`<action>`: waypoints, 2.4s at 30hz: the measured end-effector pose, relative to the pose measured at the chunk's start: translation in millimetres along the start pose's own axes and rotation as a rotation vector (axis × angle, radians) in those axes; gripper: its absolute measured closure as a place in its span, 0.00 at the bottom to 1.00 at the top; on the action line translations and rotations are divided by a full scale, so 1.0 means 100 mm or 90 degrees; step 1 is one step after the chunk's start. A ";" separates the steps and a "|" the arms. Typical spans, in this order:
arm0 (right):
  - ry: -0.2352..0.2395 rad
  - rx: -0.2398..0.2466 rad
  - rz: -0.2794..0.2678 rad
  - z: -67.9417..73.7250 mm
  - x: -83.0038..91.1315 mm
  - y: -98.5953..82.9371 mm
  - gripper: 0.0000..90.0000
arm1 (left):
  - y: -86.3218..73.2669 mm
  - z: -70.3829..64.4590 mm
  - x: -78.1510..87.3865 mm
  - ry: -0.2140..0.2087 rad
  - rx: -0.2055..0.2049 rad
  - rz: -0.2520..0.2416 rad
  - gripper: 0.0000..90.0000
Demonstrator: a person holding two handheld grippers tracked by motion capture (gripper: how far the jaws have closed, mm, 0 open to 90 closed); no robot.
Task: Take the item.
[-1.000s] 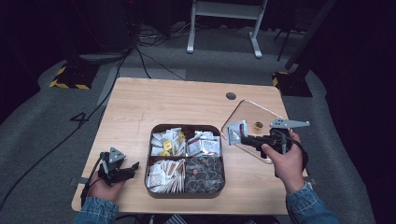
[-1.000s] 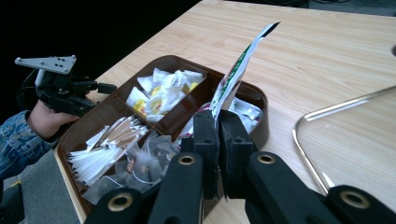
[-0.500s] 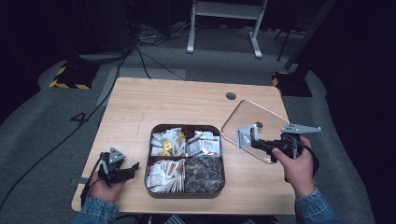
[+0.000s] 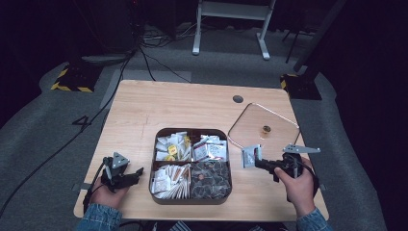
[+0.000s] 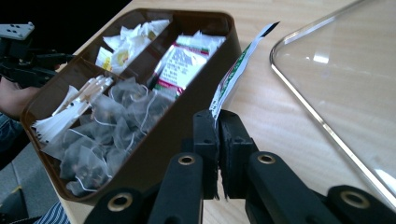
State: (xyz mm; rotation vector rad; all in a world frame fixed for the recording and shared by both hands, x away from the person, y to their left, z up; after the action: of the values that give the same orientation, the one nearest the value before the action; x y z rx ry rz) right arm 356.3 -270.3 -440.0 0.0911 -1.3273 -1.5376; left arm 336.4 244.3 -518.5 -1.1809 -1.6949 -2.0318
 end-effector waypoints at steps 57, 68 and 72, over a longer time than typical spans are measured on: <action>-0.104 0.050 0.019 -0.08 -0.16 -0.26 0.52 | 0.00 0.00 0.00 -0.001 -0.001 0.000 0.35; -0.095 0.073 -0.012 -0.04 -0.06 0.00 0.51 | 0.00 0.00 0.00 -0.001 -0.001 0.000 0.35; -0.100 0.081 -0.011 -0.04 -0.02 0.09 0.51 | 0.00 0.00 0.00 -0.001 -0.001 0.000 0.35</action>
State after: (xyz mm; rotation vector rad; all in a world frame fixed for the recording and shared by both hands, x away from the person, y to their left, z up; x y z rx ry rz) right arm 365.1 -269.9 -435.2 0.0631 -1.5514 -1.4993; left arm 336.6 244.2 -518.5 -1.1837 -1.6936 -2.0332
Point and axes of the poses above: each handheld gripper's, and its own axes: x roughly backward along the jaws, y roughly out of its top, z roughly to its left, the point moved 2 cm from there along -x, roughly forward along the jaws, and after that the axes turned 2 degrees about y, right-handed, at the moved point
